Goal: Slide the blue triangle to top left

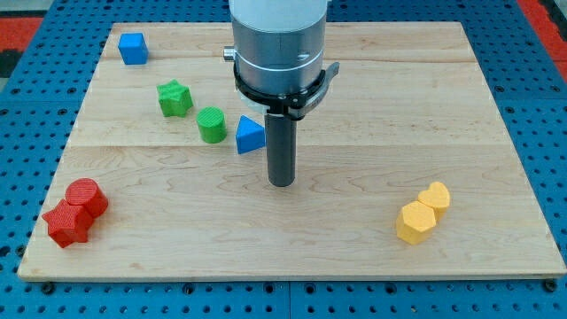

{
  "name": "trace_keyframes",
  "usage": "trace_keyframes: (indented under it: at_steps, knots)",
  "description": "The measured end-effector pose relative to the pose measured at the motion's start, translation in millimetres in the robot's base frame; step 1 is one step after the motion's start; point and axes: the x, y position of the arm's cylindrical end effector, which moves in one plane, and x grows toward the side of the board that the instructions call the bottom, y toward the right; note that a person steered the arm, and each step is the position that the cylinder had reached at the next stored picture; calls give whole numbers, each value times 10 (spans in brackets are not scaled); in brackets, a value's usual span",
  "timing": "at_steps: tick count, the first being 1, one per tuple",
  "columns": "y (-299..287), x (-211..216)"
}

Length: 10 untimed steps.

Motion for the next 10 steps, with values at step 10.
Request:
trace_keyframes:
  at_steps: [10]
  knots:
    - [-811,-1682]
